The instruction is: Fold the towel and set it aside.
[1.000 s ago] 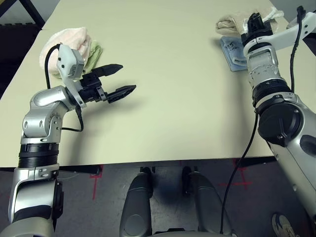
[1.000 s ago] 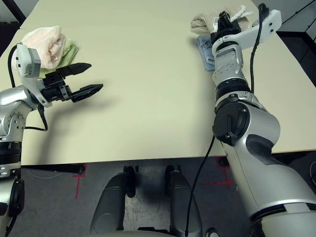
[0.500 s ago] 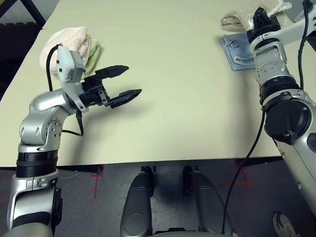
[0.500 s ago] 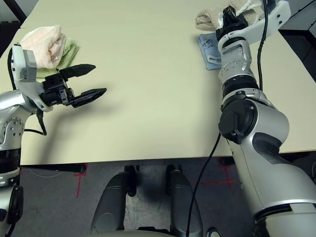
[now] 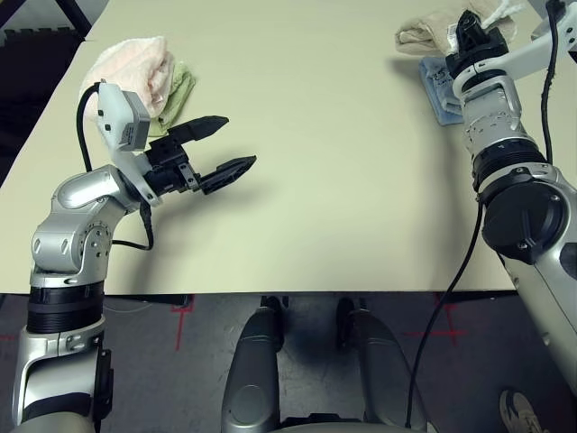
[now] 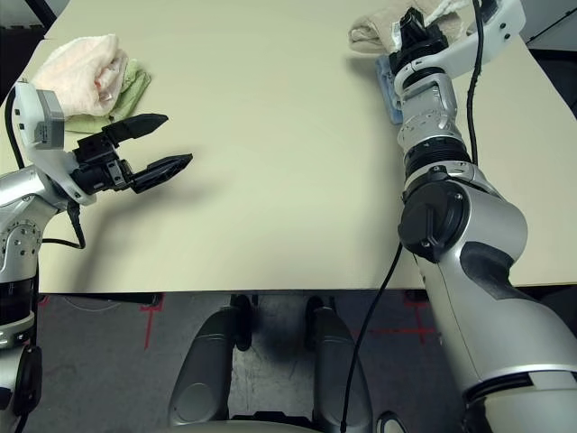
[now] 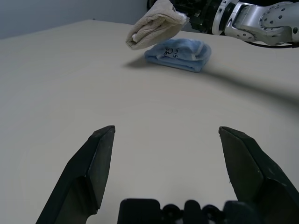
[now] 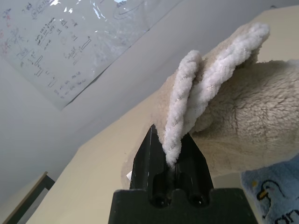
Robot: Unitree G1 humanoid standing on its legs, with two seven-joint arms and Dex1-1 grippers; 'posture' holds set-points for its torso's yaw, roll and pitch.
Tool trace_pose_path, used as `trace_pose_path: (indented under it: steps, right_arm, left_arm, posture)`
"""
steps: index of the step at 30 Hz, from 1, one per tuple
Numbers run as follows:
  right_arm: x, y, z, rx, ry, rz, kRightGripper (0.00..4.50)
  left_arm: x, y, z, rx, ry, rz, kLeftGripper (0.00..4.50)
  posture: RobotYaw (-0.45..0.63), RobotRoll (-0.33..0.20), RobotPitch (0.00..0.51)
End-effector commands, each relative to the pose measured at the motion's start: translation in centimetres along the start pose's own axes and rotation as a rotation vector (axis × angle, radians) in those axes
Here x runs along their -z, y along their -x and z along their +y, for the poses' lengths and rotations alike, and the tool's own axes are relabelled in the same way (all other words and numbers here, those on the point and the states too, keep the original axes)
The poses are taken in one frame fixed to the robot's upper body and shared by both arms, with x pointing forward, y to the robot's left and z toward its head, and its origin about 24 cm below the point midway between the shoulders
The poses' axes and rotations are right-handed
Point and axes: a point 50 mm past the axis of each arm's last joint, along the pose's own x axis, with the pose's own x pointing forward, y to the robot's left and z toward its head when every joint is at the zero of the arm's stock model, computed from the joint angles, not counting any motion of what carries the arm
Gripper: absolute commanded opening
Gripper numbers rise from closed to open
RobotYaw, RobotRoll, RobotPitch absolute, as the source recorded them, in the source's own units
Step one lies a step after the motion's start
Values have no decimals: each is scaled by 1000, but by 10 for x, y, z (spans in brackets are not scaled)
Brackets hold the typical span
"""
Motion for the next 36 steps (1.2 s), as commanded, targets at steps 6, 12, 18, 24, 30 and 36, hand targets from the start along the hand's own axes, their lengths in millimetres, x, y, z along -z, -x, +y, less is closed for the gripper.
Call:
trace_pose_path:
  steps: [6,12,18,24,30,36]
  right_arm:
    - [-37,-12,12,-44,-13,-109,13]
    - [-33,-10,8,-24,31,-86,13]
    - [-22,-5,-1,24,65,-50,13]
    - [-15,-2,-6,51,85,-28,13]
    - [-12,0,-7,44,114,-10,13]
    - [-3,7,-19,86,156,43,13]
  left_arm:
    - [-9,-6,9,-6,-18,-7,4500]
    - [-15,-6,11,-39,-28,-7,4500]
    - [-14,-3,7,-47,-23,-7,4500]
    - [-15,2,6,-60,-17,8,4500]
    - [-14,6,5,-71,-18,23,4500]
    - [-11,6,3,-71,-14,28,4500]
  posture:
    - [0,0,397]
    - [5,0,422]
    - [17,0,426]
    - [40,0,442]
    - [50,0,441]
    - [47,0,437]
